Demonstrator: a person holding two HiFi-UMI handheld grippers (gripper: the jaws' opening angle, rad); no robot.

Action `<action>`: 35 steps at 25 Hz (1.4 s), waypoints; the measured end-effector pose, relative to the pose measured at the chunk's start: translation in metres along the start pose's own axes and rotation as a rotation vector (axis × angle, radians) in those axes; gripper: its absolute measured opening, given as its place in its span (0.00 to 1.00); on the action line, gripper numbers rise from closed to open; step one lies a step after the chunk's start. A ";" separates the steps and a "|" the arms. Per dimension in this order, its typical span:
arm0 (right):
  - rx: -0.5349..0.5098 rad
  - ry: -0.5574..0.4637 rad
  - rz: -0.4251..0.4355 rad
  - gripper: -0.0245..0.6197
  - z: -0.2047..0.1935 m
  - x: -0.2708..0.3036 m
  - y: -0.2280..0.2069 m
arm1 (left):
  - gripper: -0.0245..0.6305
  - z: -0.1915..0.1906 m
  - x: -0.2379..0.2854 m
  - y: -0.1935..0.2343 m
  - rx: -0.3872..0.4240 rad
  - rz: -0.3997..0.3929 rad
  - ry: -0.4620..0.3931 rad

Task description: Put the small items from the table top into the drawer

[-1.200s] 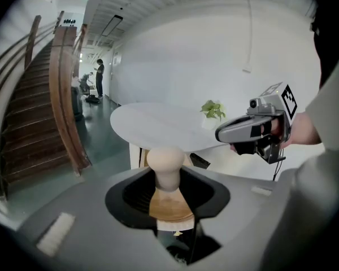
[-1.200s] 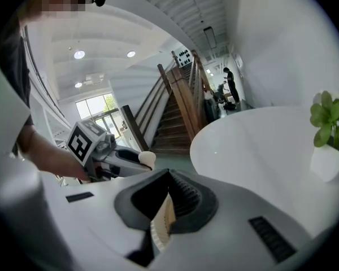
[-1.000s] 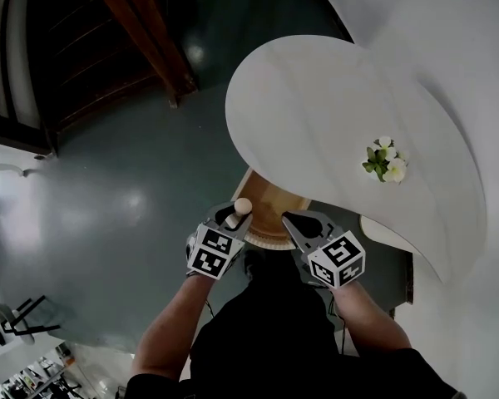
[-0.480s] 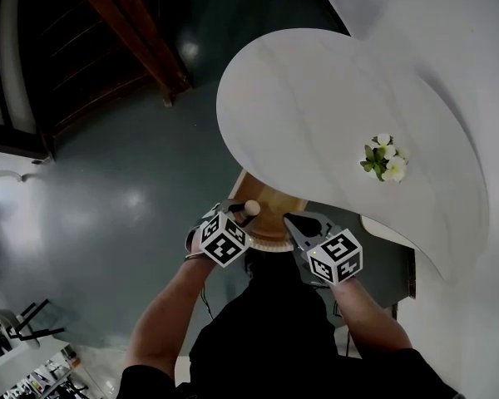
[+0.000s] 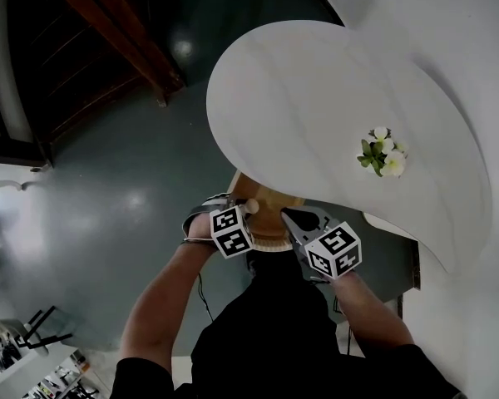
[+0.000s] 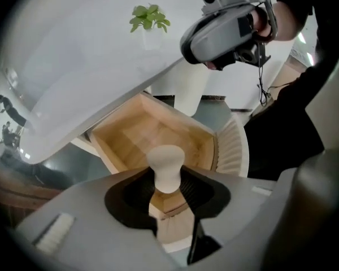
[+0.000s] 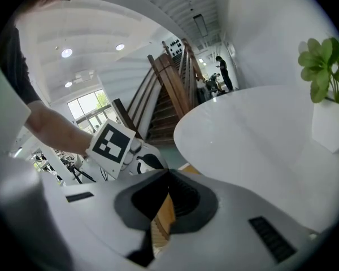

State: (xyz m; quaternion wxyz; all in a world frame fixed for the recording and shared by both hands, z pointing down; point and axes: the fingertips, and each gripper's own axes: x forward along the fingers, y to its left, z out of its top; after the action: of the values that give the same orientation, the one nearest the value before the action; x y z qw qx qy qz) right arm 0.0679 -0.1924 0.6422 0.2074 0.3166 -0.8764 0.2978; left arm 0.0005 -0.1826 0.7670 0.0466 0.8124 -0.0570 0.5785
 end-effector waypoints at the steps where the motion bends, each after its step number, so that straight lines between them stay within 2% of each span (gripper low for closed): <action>1: 0.001 0.000 -0.001 0.05 0.000 0.000 -0.001 | 0.25 -0.002 0.004 -0.001 0.036 -0.004 0.019; 4: 0.007 0.002 -0.001 0.05 -0.002 0.001 -0.003 | 0.25 0.000 0.014 -0.007 0.130 -0.026 0.049; 7: 0.011 0.006 0.004 0.05 -0.006 0.002 -0.005 | 0.26 0.004 0.025 -0.015 0.165 -0.062 0.051; 15: 0.037 0.010 0.004 0.05 -0.020 0.003 -0.016 | 0.26 0.000 0.051 -0.020 0.300 -0.092 0.110; 26: 0.068 0.014 -0.004 0.05 -0.033 0.002 -0.020 | 0.27 -0.005 0.071 -0.020 0.361 -0.136 0.170; 35: 0.076 0.022 -0.007 0.05 -0.048 0.011 -0.026 | 0.27 -0.001 0.072 -0.027 0.335 -0.224 0.117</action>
State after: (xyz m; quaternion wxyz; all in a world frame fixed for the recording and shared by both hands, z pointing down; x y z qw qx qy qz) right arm 0.0861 -0.1819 0.6932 0.2061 0.3239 -0.8610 0.3336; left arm 0.0269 -0.1583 0.8354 -0.0219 0.7751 0.1333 0.6173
